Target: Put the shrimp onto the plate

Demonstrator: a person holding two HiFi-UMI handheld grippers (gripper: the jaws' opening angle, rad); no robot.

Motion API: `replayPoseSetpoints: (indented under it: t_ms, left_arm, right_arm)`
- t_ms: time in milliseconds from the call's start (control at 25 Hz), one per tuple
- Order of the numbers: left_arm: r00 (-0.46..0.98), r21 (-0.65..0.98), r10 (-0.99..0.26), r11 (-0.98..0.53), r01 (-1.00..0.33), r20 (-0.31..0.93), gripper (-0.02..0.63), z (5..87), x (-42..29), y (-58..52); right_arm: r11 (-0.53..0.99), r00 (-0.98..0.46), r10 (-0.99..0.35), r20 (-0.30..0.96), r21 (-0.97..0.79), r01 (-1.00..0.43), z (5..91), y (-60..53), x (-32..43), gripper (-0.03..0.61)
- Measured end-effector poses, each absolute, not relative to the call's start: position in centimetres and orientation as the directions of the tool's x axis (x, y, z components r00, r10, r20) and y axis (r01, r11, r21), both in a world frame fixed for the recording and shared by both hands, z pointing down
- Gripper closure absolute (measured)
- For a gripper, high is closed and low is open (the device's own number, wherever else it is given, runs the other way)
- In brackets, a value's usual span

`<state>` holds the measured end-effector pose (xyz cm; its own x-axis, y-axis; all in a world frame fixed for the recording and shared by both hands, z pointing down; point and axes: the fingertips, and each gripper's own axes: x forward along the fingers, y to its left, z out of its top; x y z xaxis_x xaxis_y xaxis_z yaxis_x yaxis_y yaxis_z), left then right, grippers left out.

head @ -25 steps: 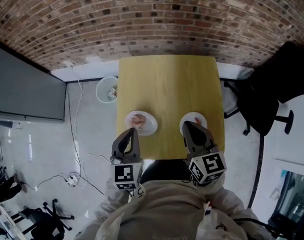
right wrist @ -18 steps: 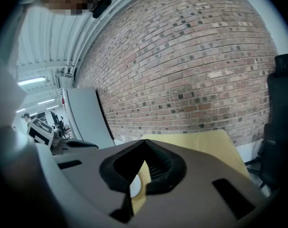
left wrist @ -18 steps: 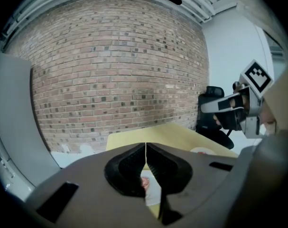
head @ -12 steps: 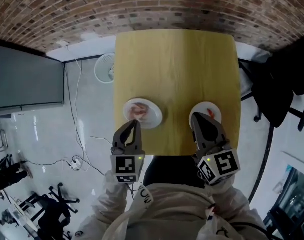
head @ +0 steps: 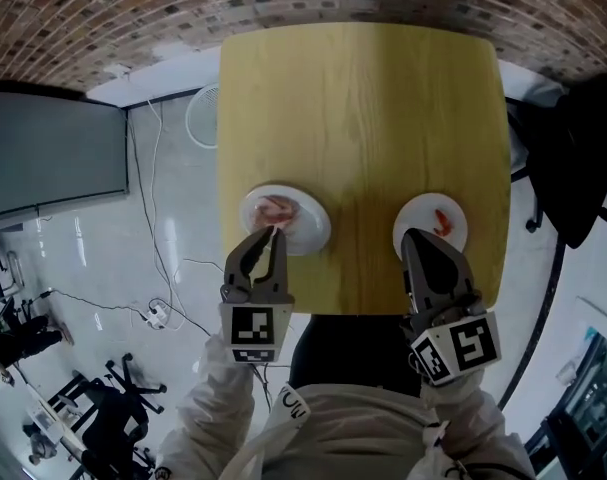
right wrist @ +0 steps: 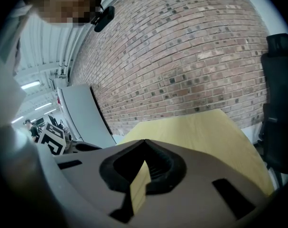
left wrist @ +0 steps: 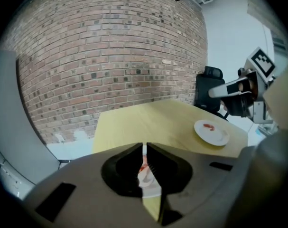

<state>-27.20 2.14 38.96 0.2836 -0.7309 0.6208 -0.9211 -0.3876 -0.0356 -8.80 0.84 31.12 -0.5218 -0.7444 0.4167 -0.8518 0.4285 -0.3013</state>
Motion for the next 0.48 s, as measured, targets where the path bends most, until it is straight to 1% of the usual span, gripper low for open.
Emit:
replayPoseSetpoints:
  t_ms: [400,480]
  left_arm:
    - [0.338,-0.088,-0.658,-0.525,-0.847,0.673,0.597,42.2,-26.6,2.1]
    - [0.353,-0.096,-0.631,-0.564,-0.821,0.69,0.584,42.8,-26.3,2.2]
  right_arm:
    - [0.399,-0.512,-0.748,0.423,-0.331,-0.855,34.4,2.1,-8.7,0.555]
    - [0.392,-0.51,-0.745,0.43,-0.336,-0.856,35.0,2.5,-8.6,0.555]
